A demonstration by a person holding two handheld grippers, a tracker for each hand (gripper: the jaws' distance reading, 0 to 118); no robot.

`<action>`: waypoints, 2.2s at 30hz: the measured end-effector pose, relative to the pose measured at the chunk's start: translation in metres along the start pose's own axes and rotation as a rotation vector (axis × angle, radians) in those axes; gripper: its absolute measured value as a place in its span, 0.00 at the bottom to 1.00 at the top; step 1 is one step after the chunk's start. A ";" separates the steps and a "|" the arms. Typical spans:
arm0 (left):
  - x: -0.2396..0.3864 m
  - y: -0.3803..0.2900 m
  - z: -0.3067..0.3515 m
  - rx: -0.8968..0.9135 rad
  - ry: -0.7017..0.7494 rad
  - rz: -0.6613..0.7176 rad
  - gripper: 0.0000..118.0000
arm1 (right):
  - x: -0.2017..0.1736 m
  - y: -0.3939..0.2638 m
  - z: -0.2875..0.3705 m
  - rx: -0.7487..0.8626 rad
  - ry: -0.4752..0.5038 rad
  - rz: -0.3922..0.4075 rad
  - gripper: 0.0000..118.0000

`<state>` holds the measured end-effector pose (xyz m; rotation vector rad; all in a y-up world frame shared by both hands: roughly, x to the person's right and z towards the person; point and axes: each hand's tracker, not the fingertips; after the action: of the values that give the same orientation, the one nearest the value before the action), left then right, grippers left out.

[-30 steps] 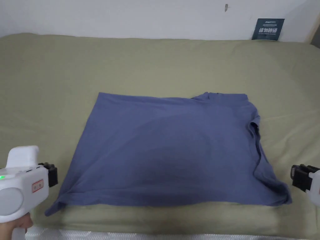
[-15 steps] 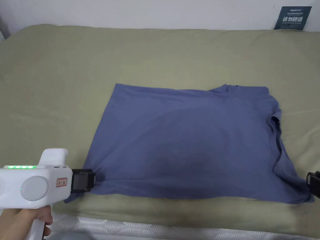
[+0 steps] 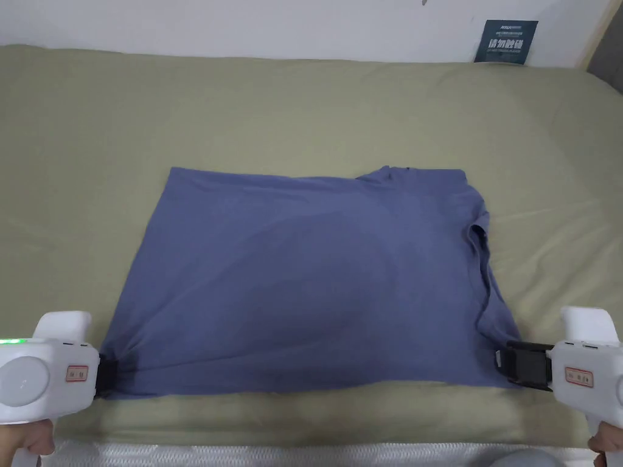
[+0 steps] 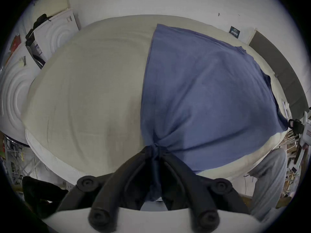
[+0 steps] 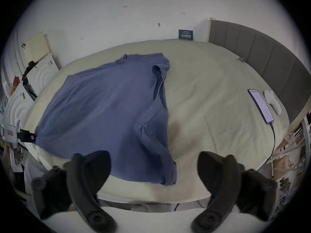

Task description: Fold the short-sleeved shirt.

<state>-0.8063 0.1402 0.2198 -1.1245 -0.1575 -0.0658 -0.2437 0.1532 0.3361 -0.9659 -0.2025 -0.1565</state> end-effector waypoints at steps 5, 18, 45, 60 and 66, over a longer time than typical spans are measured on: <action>-0.002 0.002 0.010 0.039 -0.006 0.012 0.07 | 0.006 -0.013 0.005 0.000 0.022 -0.029 0.07; 0.000 0.053 0.023 0.134 -0.008 0.017 0.07 | 0.002 0.045 0.018 0.136 -0.007 -0.040 0.07; 0.025 0.202 -0.079 0.181 0.056 0.070 0.07 | -0.009 0.180 -0.123 0.090 -0.079 -0.050 0.06; 0.008 0.177 -0.049 0.257 0.058 0.083 0.93 | 0.001 0.162 -0.084 0.141 -0.082 -0.078 0.87; -0.004 0.127 -0.032 0.238 0.038 0.109 0.00 | 0.003 0.093 -0.051 0.165 -0.038 -0.081 0.20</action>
<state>-0.7906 0.1660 0.0918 -0.8917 -0.0678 0.0284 -0.2156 0.1623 0.2343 -0.7977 -0.2851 -0.1929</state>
